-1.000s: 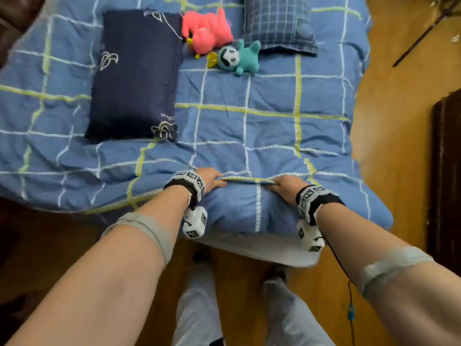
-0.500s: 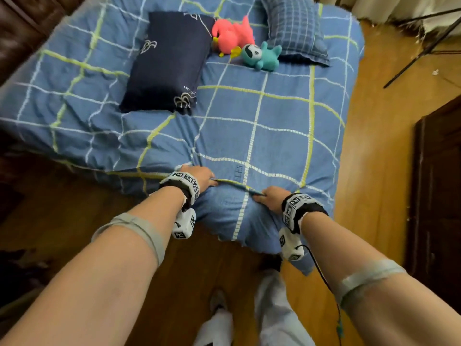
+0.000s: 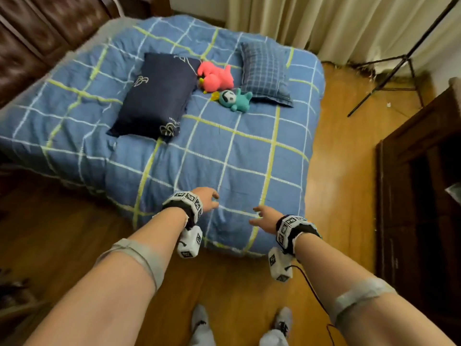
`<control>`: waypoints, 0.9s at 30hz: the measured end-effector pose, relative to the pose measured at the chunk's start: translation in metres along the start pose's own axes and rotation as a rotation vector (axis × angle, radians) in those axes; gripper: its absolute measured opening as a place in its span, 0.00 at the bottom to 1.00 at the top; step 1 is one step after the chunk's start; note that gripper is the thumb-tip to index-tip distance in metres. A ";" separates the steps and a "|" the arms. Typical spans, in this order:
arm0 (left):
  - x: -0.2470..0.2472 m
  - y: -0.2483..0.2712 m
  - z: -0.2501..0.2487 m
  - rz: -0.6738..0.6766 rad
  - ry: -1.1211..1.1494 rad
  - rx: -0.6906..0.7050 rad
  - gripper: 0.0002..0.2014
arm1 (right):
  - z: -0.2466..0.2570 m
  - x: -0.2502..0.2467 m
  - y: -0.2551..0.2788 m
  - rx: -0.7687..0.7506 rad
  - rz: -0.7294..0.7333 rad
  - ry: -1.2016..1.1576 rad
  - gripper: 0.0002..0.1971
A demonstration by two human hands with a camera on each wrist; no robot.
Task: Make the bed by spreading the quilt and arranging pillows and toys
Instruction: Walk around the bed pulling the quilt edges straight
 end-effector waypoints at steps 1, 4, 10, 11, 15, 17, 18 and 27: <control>-0.008 0.003 -0.025 -0.009 -0.003 0.014 0.20 | -0.015 -0.016 0.011 -0.001 -0.015 -0.023 0.33; -0.032 0.007 -0.101 -0.047 0.007 0.059 0.20 | -0.059 -0.072 0.052 -0.024 -0.080 -0.078 0.33; -0.066 0.001 -0.274 -0.109 0.045 0.202 0.19 | -0.176 -0.199 0.130 -0.086 -0.284 -0.270 0.29; -0.067 -0.001 -0.301 -0.120 0.051 0.223 0.18 | -0.197 -0.215 0.140 -0.083 -0.309 -0.298 0.28; -0.073 -0.020 -0.383 -0.133 0.034 0.267 0.17 | -0.267 -0.273 0.156 -0.067 -0.366 -0.313 0.26; -0.079 -0.042 -0.410 -0.124 0.030 0.262 0.17 | -0.294 -0.300 0.149 -0.068 -0.384 -0.331 0.25; -0.085 -0.056 -0.421 -0.128 0.027 0.259 0.17 | -0.304 -0.314 0.142 -0.073 -0.390 -0.341 0.25; -0.168 -0.236 -0.532 -0.069 0.079 0.274 0.16 | -0.374 -0.493 0.059 -0.049 -0.358 -0.261 0.23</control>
Point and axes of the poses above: each hand's wrist, its own y-axis away from the middle knuckle, its own x-axis out of the palm, z = x × y, the point moved 6 cm from there along -y, towards the middle knuckle, and after that the axes turned 4 degrees about z, right-handed, at the moved point
